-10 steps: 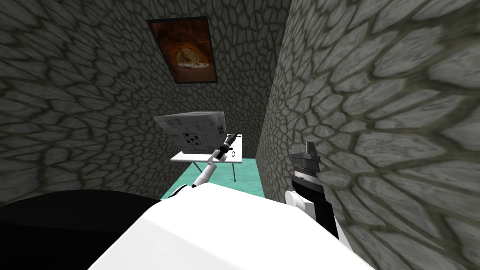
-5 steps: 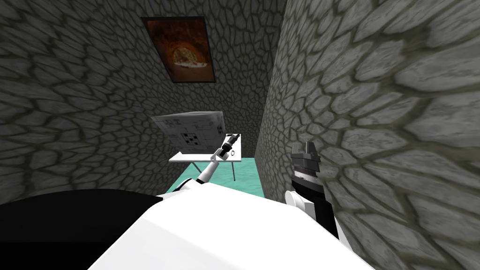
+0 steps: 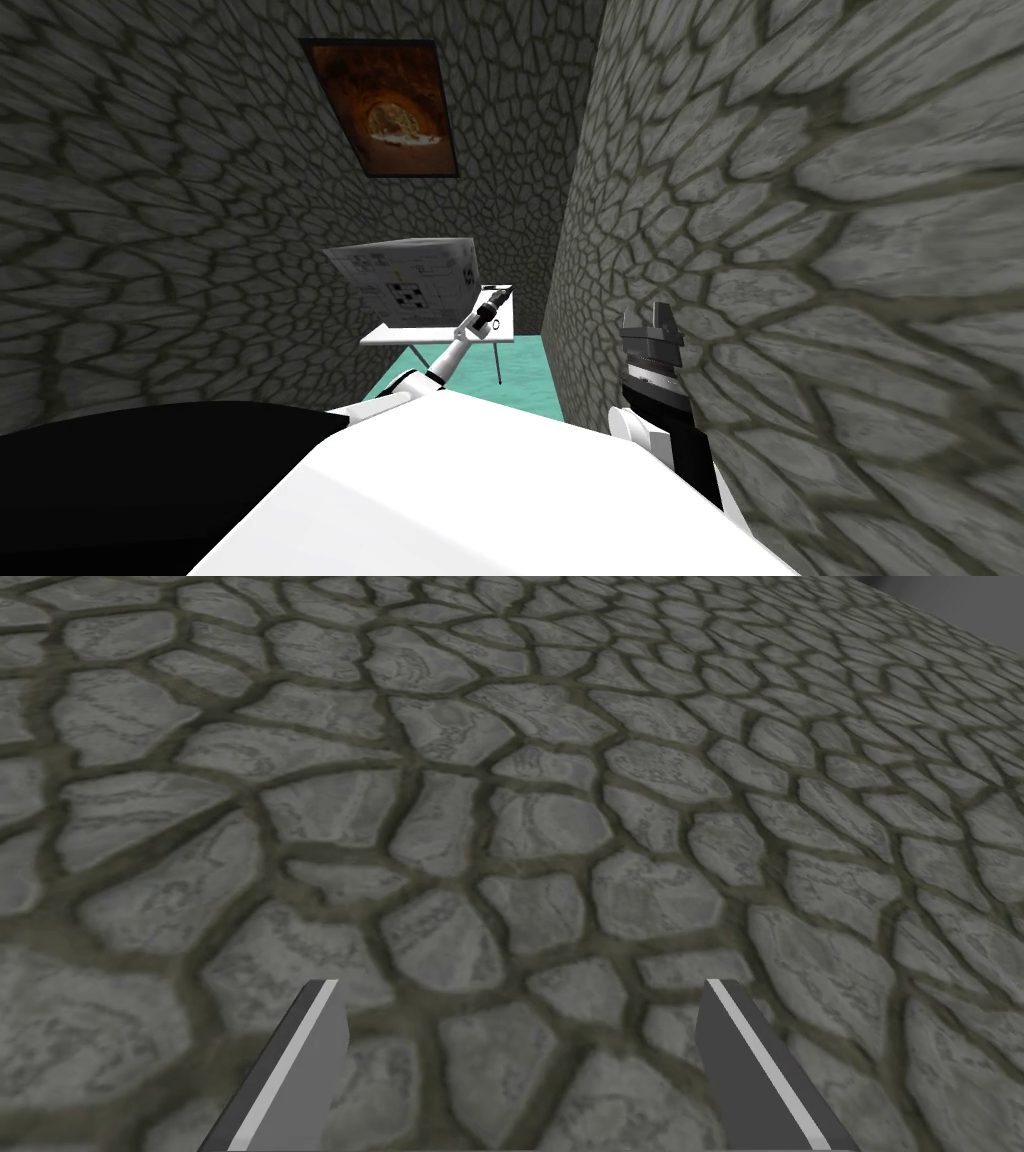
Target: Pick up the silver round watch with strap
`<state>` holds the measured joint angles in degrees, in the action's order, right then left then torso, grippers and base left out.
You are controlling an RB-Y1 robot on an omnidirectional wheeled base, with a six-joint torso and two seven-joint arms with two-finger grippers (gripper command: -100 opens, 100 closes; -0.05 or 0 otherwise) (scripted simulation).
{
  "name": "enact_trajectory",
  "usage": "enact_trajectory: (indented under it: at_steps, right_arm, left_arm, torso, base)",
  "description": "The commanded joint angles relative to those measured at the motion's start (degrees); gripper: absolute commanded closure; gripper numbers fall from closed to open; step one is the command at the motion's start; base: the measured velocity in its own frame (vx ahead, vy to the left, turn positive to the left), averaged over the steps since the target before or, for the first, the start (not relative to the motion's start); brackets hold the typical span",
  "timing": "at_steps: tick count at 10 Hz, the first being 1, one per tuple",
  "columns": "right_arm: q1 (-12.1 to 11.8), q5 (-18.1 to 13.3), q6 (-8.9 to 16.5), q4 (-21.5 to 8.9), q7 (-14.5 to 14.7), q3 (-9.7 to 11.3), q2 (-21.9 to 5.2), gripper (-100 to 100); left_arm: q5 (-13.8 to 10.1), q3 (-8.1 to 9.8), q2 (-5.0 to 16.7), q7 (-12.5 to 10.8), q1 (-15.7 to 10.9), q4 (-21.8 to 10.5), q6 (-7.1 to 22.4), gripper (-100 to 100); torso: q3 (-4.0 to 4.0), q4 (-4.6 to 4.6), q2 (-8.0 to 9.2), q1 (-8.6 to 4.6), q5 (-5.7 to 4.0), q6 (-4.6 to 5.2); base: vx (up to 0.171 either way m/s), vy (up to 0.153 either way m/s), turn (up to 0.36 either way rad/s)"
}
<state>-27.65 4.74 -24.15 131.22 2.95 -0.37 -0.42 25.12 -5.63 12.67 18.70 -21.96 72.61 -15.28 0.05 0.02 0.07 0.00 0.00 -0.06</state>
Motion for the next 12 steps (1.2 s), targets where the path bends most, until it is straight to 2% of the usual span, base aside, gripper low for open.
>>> enact_trajectory:
  at_steps: [1, 2, 3, 4, 5, 6, 7, 8, 9, 10, 12]
  right_arm:
    - [0.0, 0.0, 0.0, 0.0, 0.0, 0.0, 0.0, 0]
    - [0.0, 0.0, 0.0, 0.0, 0.0, 0.0, 0.0, 0]
    - [0.0, 0.0, 0.0, 0.0, 0.0, 0.0, 0.0, 0]
    - [0.01, 0.0, 0.0, 0.0, 0.0, 0.0, 0.0, 0]
    - [0.0, 0.0, 0.0, 0.0, 0.0, 0.0, 0.0, 0]
    - [0.01, 0.0, 0.0, 0.0, 0.0, 0.0, 0.0, 0]
    - [0.0, 0.0, 0.0, 0.0, 0.0, 0.0, 0.0, 0]
    - [0.0, 0.0, 0.0, 0.0, 0.0, 0.0, 0.0, 0]
    - [0.0, 0.0, 0.0, 0.0, 0.0, 0.0, 0.0, 0]
    - [0.0, 0.0, 0.0, 0.0, 0.0, 0.0, 0.0, 0]
    - [0.0, 0.0, 0.0, 0.0, 0.0, 0.0, 0.0, 0]
  left_arm:
    - [0.69, -0.29, 0.06, 0.77, -2.07, -2.86, 0.85, -100]
    - [0.69, -0.29, 0.06, 0.77, -2.07, -4.01, 0.85, -100]
    - [1.34, -0.69, 0.08, 1.4, -4.1, -6.3, 2.1, -100]
    - [1.34, -0.69, 0.08, 1.4, -4.1, -7.19, 2.1, -100]
    - [1.93, -1.1, 0.1, 1.96, -6.02, -9.36, 3.39, -100]
    - [1.93, -1.1, 0.1, 1.96, -6.02, -10.29, 3.39, -100]
    - [2.48, -1.52, 0.12, 2.48, -7.84, -12.11, 4.7, -100]
    - [2.48, -1.52, 0.12, 2.48, -7.84, -13.29, 4.7, -100]
    - [2.99, -1.94, 0.14, 2.94, -9.54, -15.1, 6.04, -100]
    - [2.99, -1.94, 0.14, 2.94, -9.54, -16.2, 6.04, -100]
    - [3.86, -2.8, 0.17, 3.73, -12.57, -20.35, 8.72, -100]
  torso:
    - [0.0, 0.0, 0.0, 0.0, 0.0, 0.0]
    - [0.0, 0.0, 0.01, 0.0, 0.0, 0.02]
    - [0.01, 0.0, 0.02, 0.01, 0.0, 0.0]
    - [0.03, 0.01, 0.06, -0.02, 0.0, 0.02]
    - [0.04, 0.01, 0.07, 0.01, 0.0, 0.0]
    - [0.06, 0.02, 0.11, 0.01, 0.0, 0.01]
    - [0.05, 0.02, 0.09, 0.0, 0.0, 0.0]
    - [0.05, 0.02, 0.09, -0.01, -0.01, 0.01]
    - [0.04, 0.01, 0.07, 0.01, 0.0, -0.01]
    - [0.04, 0.02, 0.07, 0.01, 0.0, 0.01]
    - [0.06, 0.02, 0.11, 0.02, 0.0, 0.0]
  base:
    - [-0.028, -0.002, -0.044]
    - [-0.033, 0.001, -0.032]
    - [-0.048, -0.005, -0.044]
    - [-0.043, 0.0, -0.025]
    - [-0.057, 0.001, -0.024]
    - [-0.047, -0.003, -0.02]
    - [-0.051, -0.008, -0.021]
    - [-0.038, -0.003, -0.018]
    - [-0.044, 0.0, -0.018]
    - [-0.046, 0.002, -0.013]
    - [-0.063, -0.002, -0.013]
